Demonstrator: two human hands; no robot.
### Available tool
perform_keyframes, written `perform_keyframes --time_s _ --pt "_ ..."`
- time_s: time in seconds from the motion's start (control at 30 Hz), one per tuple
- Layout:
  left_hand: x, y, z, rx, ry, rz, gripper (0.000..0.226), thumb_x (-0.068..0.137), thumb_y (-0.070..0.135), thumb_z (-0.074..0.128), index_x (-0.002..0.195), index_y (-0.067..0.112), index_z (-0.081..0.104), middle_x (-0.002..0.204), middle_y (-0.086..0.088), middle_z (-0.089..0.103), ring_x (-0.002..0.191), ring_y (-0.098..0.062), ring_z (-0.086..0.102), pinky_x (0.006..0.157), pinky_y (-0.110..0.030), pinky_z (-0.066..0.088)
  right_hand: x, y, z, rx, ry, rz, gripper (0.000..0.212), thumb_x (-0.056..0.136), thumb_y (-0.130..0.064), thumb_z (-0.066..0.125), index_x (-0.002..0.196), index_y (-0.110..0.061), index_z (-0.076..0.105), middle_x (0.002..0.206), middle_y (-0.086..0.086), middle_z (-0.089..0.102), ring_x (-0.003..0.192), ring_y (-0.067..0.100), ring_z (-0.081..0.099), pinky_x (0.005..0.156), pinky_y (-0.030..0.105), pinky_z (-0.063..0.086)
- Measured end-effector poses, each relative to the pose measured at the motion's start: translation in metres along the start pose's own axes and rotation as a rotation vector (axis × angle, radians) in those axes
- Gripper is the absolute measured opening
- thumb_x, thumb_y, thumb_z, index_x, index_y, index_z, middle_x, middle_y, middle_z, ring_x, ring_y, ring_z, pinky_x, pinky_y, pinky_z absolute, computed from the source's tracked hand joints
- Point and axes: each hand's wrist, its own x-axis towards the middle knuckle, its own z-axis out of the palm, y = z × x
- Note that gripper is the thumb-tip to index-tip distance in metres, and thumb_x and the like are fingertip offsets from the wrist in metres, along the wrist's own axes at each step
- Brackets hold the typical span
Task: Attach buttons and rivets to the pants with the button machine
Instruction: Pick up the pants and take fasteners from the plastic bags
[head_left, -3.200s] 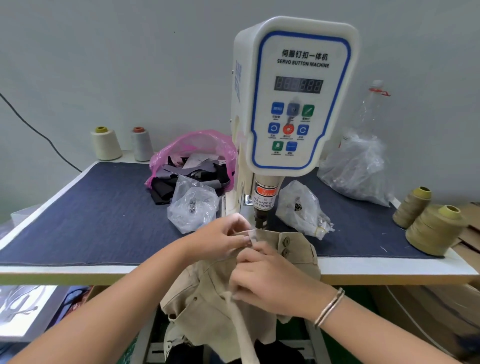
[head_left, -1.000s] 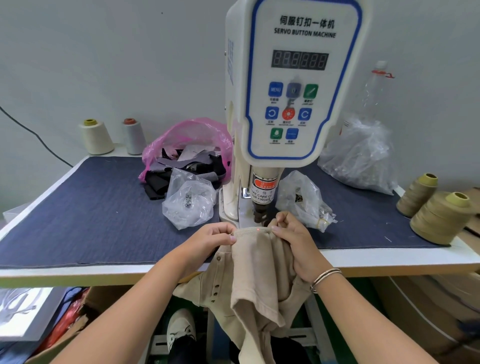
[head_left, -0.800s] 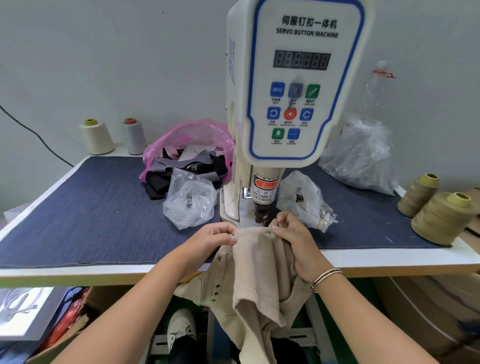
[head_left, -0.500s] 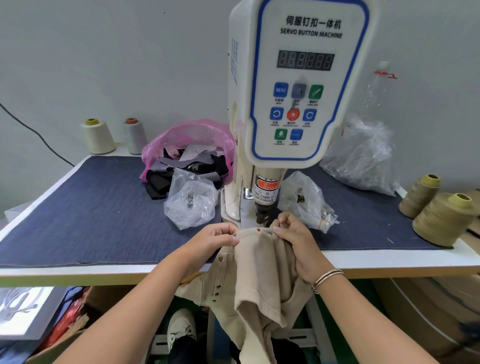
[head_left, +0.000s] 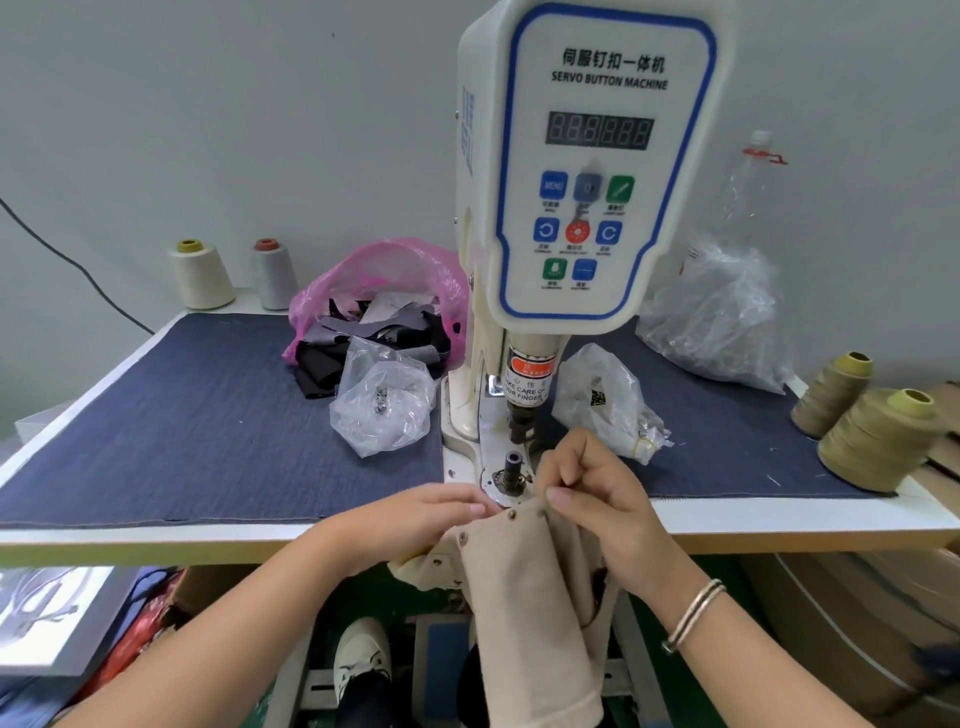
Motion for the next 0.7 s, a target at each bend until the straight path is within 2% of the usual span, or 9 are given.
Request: perform_keyframes --time_s 0.1,0.2,0.27,0.37,0.47,0.5,0.57,0.6,0.7 --pt "-0.006 0.015 0.003 0.192 -0.084 -0.116 0.022 0.093 0.051 0.046 0.106 0.048 0.063 0.118 0.024 0.061 0.114 0.003 0.053 0.101 -0.022 0.036 0.007 -0.014 0.007 0.037 -0.019 -0.088 0.022 0.078 -0.011 0.051 0.078 -0.033 0.047 0.069 -0.01 0.049 0.062 0.009 0.037 0.063 0.019 0.035" --pt "-0.014 0.025 0.0 0.275 -0.101 -0.146 0.025 0.096 0.044 0.048 0.1 0.026 0.066 0.101 0.019 0.064 0.096 0.003 0.058 0.089 -0.018 0.045 0.009 -0.023 0.001 0.031 0.013 -0.094 0.028 0.077 -0.004 0.05 0.077 -0.032 0.047 0.067 -0.006 0.047 0.062 0.013 0.035 0.061 0.021 0.032" --pt "-0.02 0.033 -0.007 0.051 0.014 -0.043 0.024 0.095 0.036 0.056 0.093 0.016 0.069 0.085 0.01 0.069 0.079 -0.003 0.064 0.077 -0.019 0.051 0.007 -0.028 -0.009 -0.098 0.03 -0.031 0.027 0.076 0.002 0.045 0.078 -0.025 0.046 0.066 -0.004 0.045 0.062 0.016 0.033 0.059 0.023 0.03" --pt "-0.026 0.057 -0.014 -0.233 0.116 0.126 0.032 0.089 0.037 0.063 0.096 0.006 0.068 0.086 -0.003 0.069 0.076 -0.015 0.064 0.069 -0.022 0.052 0.004 -0.035 -0.015 -0.382 0.05 0.076 0.008 0.081 -0.009 0.049 0.089 -0.013 0.051 0.077 -0.007 0.052 0.073 0.013 0.047 0.068 0.024 0.04" --pt "-0.02 0.087 -0.002 -0.165 0.077 0.246 0.024 0.087 0.034 0.059 0.096 0.018 0.074 0.096 -0.005 0.072 0.089 -0.017 0.068 0.077 -0.025 0.054 0.009 -0.045 0.001 -0.499 -0.002 0.105 0.037 0.082 -0.037 0.059 0.117 -0.028 0.053 0.112 -0.017 0.061 0.109 0.003 0.056 0.092 0.017 0.043" --pt "-0.017 0.096 0.003 -0.152 0.068 0.261 0.025 0.087 0.033 0.059 0.1 0.018 0.074 0.103 -0.009 0.073 0.095 -0.02 0.068 0.082 -0.027 0.055 0.011 -0.05 0.006 -0.49 -0.038 0.132 0.042 0.08 -0.043 0.058 0.121 -0.037 0.051 0.119 -0.024 0.058 0.115 -0.003 0.052 0.093 0.011 0.04" --pt "-0.014 0.107 0.008 -0.168 0.058 0.285 0.027 0.086 0.03 0.059 0.103 0.013 0.071 0.107 -0.011 0.072 0.098 -0.021 0.068 0.086 -0.029 0.056 0.013 -0.06 0.008 -0.41 -0.06 0.229 0.033 0.08 -0.041 0.058 0.111 -0.052 0.058 0.115 -0.03 0.061 0.112 -0.008 0.055 0.087 0.007 0.041" --pt "-0.014 0.109 0.008 -0.187 0.044 0.29 0.025 0.086 0.029 0.059 0.102 0.014 0.071 0.105 -0.007 0.072 0.097 -0.018 0.068 0.083 -0.027 0.056 0.013 -0.065 0.005 -0.344 -0.026 0.286 0.028 0.08 -0.035 0.057 0.101 -0.052 0.065 0.108 -0.024 0.067 0.106 -0.004 0.06 0.084 0.01 0.045" --pt "-0.018 0.107 0.007 -0.147 -0.033 0.283 0.024 0.085 0.028 0.062 0.108 0.026 0.067 0.108 0.006 0.07 0.1 -0.011 0.064 0.086 -0.025 0.05 0.014 -0.072 -0.011 -0.17 0.151 0.422 0.028 0.085 -0.008 0.05 0.087 -0.017 0.076 0.095 0.007 0.074 0.094 0.021 0.068 0.086 0.033 0.051"
